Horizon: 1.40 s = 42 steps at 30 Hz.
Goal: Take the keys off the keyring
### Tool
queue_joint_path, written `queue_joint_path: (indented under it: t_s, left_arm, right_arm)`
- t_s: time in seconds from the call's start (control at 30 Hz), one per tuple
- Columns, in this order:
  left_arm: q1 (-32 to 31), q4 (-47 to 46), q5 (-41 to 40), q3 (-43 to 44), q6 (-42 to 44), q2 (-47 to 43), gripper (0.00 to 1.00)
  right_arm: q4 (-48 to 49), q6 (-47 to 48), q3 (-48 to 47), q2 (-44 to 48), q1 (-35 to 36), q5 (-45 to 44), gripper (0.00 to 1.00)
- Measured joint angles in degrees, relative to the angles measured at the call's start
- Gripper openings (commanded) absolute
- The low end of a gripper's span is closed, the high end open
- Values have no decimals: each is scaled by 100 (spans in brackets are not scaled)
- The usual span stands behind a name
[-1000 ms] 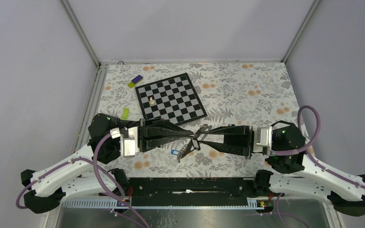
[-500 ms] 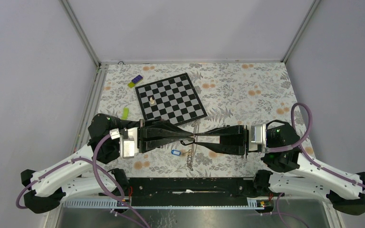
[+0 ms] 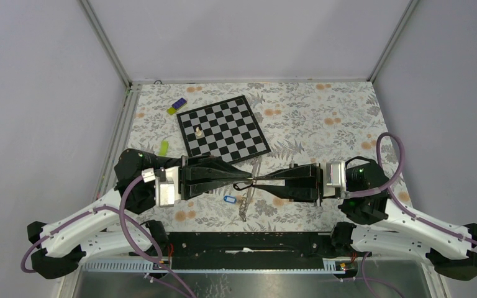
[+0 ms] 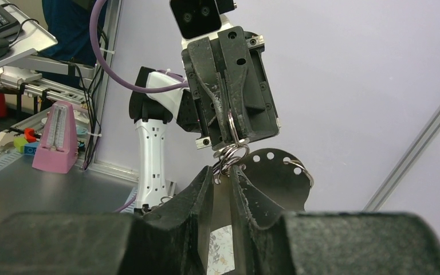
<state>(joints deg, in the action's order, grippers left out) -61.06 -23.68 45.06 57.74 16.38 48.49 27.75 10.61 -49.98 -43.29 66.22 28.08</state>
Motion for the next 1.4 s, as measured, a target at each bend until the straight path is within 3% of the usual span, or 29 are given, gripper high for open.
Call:
queue_joint_path:
  t_s: [0.57, 1.1, 1.4]
  left_arm:
    - [0, -46, -33, -2, -81, 2, 0]
    - [0, -264, -136, -4, -210, 26, 0]
    - [0, -345, -153, -22, -302, 50, 0]
  right_arm:
    - [236, 9, 186, 74, 0, -181, 6]
    - [297, 4, 186, 59, 0, -186, 23]
    - [348, 4, 186, 33, 0, -190, 26]
